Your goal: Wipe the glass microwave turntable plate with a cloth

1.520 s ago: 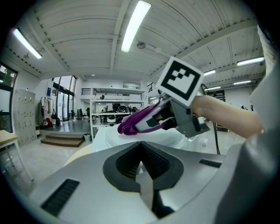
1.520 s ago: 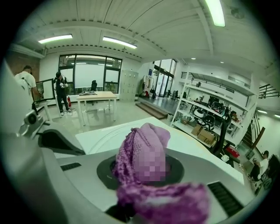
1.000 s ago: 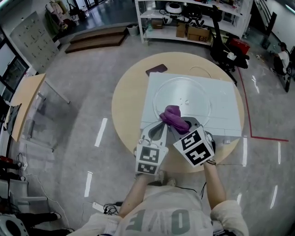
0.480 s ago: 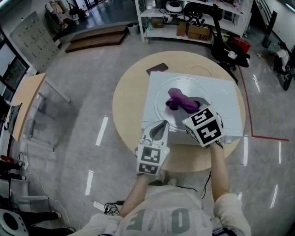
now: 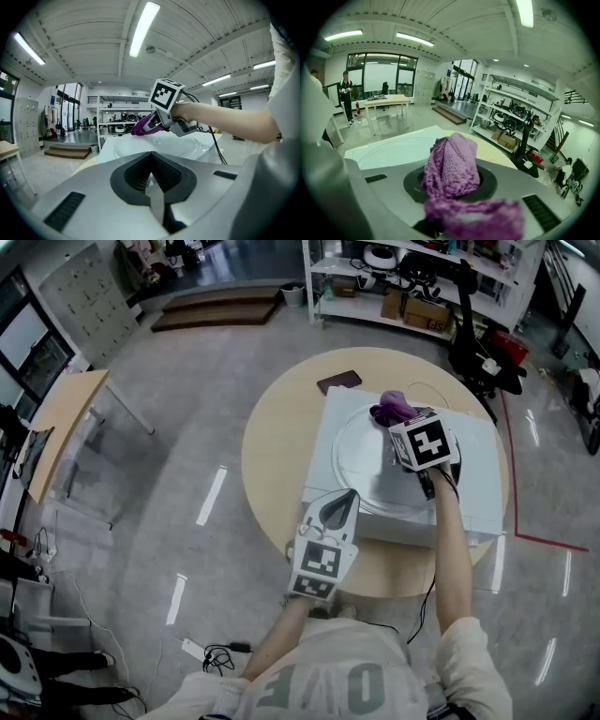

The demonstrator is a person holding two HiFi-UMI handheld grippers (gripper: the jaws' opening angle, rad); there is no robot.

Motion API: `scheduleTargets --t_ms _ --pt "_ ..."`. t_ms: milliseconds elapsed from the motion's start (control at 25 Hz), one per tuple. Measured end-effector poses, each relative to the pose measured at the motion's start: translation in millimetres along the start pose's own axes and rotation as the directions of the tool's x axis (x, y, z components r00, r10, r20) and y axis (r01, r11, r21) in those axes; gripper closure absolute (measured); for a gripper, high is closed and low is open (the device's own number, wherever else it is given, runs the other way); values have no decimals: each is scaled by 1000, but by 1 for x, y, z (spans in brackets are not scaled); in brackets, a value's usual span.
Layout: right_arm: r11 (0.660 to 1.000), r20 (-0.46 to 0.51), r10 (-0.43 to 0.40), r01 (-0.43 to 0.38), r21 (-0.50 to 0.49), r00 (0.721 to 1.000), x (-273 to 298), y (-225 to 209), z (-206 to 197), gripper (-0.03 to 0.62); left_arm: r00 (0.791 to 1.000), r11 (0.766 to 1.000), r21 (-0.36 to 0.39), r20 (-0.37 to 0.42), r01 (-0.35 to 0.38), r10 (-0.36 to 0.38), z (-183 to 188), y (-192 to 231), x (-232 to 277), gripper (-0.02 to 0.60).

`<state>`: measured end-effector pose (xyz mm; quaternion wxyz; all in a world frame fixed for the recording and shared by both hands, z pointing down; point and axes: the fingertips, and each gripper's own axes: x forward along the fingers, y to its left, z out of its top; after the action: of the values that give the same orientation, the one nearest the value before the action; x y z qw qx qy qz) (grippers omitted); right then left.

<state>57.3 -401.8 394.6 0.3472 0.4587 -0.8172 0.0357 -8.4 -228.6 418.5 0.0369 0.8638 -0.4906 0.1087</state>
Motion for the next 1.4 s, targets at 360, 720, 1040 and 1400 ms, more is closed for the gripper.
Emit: scheduleTargets --t_ms 360,720,1040,1400 --pt "998 9 62 -61 -12 998 -43 45 -28 546 1000 1000 -1 7 -10 10 1 2 -1 581" --pt "996 18 92 -91 -25 996 -91 94 -60 546 1000 1000 1 7 -12 12 -2 3 1 581" --pt "995 55 99 -100 0 994 -119 121 -75 546 1000 1000 -3 6 -15 15 -2 4 1 583" --pt "992 57 124 -123 -20 991 -121 119 -76 546 1000 1000 -2 4 -22 22 -3 4 2 583"
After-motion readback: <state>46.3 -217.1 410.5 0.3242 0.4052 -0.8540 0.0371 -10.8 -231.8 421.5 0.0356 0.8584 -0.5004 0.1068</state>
